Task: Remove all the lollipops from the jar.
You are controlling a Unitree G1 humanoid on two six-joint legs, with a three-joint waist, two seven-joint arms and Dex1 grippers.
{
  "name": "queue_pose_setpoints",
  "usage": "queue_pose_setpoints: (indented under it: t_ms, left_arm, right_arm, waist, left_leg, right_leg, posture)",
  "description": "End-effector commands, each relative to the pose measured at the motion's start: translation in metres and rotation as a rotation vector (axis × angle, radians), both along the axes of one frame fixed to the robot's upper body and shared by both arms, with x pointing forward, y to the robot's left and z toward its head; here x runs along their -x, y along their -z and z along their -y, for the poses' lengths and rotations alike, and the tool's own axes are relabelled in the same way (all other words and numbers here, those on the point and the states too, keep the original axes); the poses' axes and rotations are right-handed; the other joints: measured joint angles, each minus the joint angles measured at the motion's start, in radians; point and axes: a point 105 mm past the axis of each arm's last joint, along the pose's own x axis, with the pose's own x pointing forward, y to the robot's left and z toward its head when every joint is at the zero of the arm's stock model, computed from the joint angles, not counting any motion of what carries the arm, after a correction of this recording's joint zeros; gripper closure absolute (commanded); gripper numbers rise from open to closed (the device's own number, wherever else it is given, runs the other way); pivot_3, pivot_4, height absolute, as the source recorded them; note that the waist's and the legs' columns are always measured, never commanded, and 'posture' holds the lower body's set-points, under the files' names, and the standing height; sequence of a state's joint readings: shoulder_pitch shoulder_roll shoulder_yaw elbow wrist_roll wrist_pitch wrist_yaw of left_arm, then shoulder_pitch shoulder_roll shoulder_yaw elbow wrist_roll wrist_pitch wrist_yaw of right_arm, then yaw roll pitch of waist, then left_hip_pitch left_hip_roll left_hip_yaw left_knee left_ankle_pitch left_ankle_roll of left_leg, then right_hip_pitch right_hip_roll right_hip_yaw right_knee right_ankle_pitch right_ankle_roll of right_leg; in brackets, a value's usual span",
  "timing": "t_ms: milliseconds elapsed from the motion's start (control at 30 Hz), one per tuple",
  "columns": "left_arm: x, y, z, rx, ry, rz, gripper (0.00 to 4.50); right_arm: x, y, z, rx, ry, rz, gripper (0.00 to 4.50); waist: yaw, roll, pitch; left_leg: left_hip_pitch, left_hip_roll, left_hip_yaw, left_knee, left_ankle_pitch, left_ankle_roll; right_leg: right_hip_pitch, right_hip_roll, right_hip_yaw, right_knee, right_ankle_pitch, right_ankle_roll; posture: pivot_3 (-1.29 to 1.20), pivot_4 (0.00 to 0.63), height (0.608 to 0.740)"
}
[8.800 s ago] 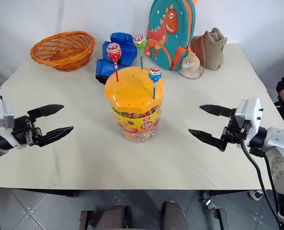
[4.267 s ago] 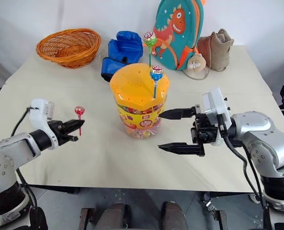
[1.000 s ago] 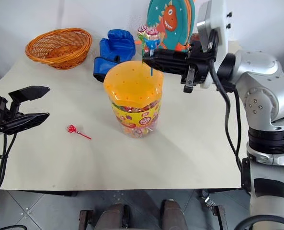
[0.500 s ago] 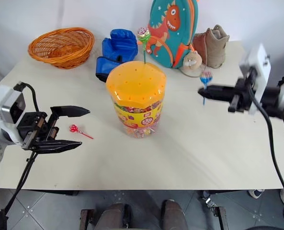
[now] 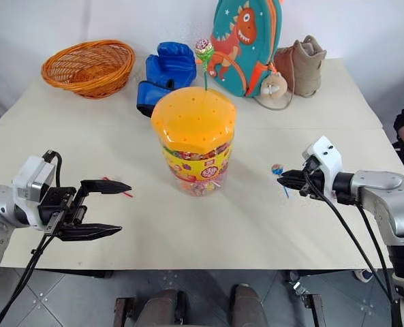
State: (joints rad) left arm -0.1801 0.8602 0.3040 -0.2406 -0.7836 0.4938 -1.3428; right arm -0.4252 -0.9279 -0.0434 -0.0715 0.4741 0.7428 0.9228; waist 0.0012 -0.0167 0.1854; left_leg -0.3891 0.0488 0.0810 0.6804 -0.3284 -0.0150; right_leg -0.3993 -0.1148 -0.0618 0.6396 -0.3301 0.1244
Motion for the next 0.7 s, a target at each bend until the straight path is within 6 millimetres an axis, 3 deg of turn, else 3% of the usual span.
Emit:
queue_pose_setpoints:
  t_ms: [33,100,233,433,700]
  left_arm:
    - [0.006,-0.011,0.003,0.009,0.006,0.064,0.0]
    - [0.006,-0.014,0.004,0.02,-0.006,0.076,0.0]
    - [0.008,-0.018,0.005,0.038,-0.021,0.085,0.0]
    - [0.006,-0.024,0.005,0.07,-0.037,0.099,0.0]
    - [-0.005,-0.045,-0.005,0.131,-0.083,0.148,0.0]
  right_arm:
    - [0.0,0.008,-0.001,0.029,-0.016,-0.019,2.05]
    - [-0.001,0.014,-0.002,0.044,-0.021,-0.037,1.39]
    - [-0.001,-0.001,-0.002,0.017,-0.037,-0.008,0.02]
    - [0.006,-0.039,-0.01,-0.055,-0.099,0.063,0.02]
    - [0.007,-0.113,-0.028,-0.129,-0.159,0.285,0.02]
  waist:
    - [-0.001,0.0,0.0]
    - [-0.003,0.0,0.0]
    - [-0.004,0.0,0.0]
    - [-0.004,0.0,0.0]
    - [-0.004,0.0,0.0]
  left_leg:
    - [0.0,0.0,0.0,0.0,0.0,0.0]
    - [0.0,0.0,0.0,0.0,0.0,0.0]
    - [0.0,0.0,0.001,0.0,0.0,0.0]
    - [0.0,0.0,0.0,0.0,0.0,0.0]
    - [0.0,0.0,0.0,0.0,0.0,0.0]
  right_leg:
    - [0.0,0.0,0.0,0.0,0.0,0.001]
    - [0.0,0.0,0.0,-0.001,0.001,0.001]
    - [0.0,0.0,0.0,-0.001,0.001,0.001]
    - [0.0,0.0,0.0,-0.001,0.001,0.001]
    - [0.0,0.0,0.0,-0.001,0.001,0.001]
  posture:
    - [0.0,0.15,0.74]
    - [0.0,0.15,0.74]
    - [0.0,0.15,0.74]
    - [0.0,0.15,0.74]
    - [0.0,0.15,0.74]
